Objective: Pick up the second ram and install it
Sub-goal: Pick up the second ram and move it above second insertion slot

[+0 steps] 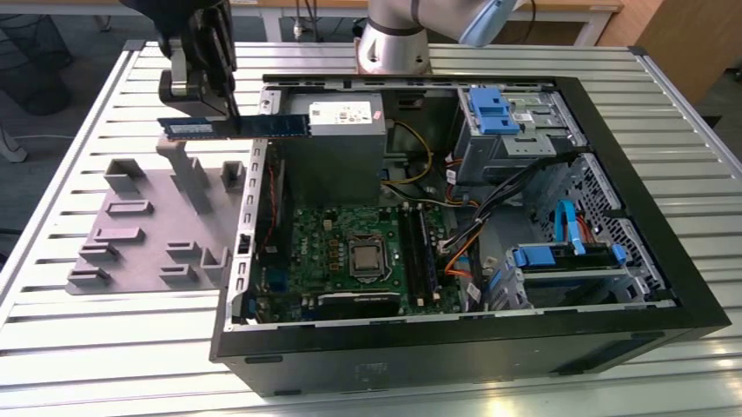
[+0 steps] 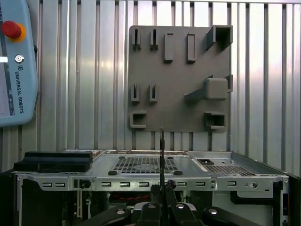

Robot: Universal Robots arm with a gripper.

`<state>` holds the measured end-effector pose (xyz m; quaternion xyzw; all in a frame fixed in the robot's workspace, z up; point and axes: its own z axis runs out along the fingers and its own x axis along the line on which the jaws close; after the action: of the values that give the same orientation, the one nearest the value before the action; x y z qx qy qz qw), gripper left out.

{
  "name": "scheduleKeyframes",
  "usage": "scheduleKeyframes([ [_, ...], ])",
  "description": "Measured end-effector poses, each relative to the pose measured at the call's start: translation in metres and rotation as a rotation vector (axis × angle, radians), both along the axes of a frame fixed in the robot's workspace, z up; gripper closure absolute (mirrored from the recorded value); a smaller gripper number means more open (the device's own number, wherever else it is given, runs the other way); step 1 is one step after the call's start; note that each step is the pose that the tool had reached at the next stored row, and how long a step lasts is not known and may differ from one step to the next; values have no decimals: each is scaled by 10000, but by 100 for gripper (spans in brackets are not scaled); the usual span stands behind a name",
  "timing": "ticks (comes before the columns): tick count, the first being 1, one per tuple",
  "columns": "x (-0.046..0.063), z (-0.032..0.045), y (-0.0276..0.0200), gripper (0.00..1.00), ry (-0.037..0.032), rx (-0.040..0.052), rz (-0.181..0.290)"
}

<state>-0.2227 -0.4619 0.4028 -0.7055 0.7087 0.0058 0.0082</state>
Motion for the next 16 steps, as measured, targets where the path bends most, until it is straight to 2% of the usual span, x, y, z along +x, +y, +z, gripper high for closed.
scheduleKeyframes([
  [16, 115, 0, 0, 86, 0, 0, 0],
])
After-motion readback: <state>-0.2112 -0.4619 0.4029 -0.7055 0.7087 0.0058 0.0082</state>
